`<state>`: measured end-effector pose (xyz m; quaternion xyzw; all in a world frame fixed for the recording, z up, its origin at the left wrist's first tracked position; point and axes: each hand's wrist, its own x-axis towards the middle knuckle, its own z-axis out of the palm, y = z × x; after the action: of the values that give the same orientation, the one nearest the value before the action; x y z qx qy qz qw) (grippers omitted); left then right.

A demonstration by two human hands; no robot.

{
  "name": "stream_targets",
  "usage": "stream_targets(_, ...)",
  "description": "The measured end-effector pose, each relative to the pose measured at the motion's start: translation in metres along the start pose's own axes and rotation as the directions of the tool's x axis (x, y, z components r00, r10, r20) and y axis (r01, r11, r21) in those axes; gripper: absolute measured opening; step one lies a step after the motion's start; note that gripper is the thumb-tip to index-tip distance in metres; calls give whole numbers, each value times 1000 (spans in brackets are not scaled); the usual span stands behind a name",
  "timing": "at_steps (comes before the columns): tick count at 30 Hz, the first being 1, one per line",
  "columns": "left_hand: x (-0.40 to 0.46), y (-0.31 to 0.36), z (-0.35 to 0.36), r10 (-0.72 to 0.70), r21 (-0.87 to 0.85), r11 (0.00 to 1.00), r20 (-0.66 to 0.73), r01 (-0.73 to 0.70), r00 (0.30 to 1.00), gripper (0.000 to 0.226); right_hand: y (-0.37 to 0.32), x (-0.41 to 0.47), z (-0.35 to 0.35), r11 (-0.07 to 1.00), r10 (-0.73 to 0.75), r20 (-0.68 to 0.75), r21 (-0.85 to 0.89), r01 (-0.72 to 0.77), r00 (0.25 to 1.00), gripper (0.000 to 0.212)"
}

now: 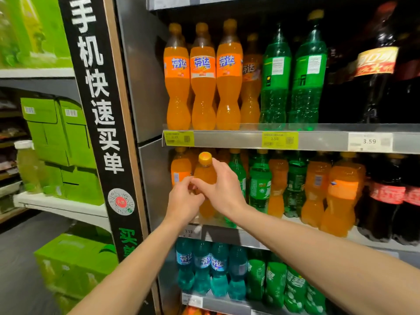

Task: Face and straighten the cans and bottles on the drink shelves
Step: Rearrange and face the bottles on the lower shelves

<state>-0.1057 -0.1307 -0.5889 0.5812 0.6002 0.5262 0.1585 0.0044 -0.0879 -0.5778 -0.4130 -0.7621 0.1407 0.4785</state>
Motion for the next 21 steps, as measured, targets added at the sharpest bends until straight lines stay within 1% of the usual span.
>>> stream_targets(1,3,-6,1,-9,5,1000,-2,9,1000,24,2,3,6,1000,29,1,-9,-29,1000,61)
stream_targets(3,9,-17,5,-26,-13,1000,0,26,1000,21,5,8,17,998,68,12,-9,-67,998,66)
stream_targets(5,14,-30,10,-50,-28,998,8,50,999,31,9,12,24,993,115,17,20,-115,993,71)
stream_targets(7,18,-42,17,-74,-31,997,11,75,997,48,11,17,28,988,144,22,48,-145,989,68)
stream_targets(9,23,-49,23,-81,-30,996,-1,81,997,59,13,22,32,989,145,25,32,-145,989,67)
stream_targets(12,28,-53,31,-82,-10,997,-20,82,996,56,15,29,34,985,165,16,-46,-164,986,66)
stream_targets(15,32,-54,40,-96,4,995,-16,96,995,41,19,37,33,969,216,3,-125,-214,976,54)
stream_targets(16,32,-55,42,-121,6,993,-7,121,993,41,20,40,32,964,236,5,-130,-233,972,50)
stream_targets(19,30,-56,50,-183,30,983,28,182,983,61,23,44,30,956,276,18,-110,-272,961,46)
stream_targets(21,26,-57,54,-195,7,981,36,195,980,68,24,44,30,957,279,29,-96,-275,960,45)
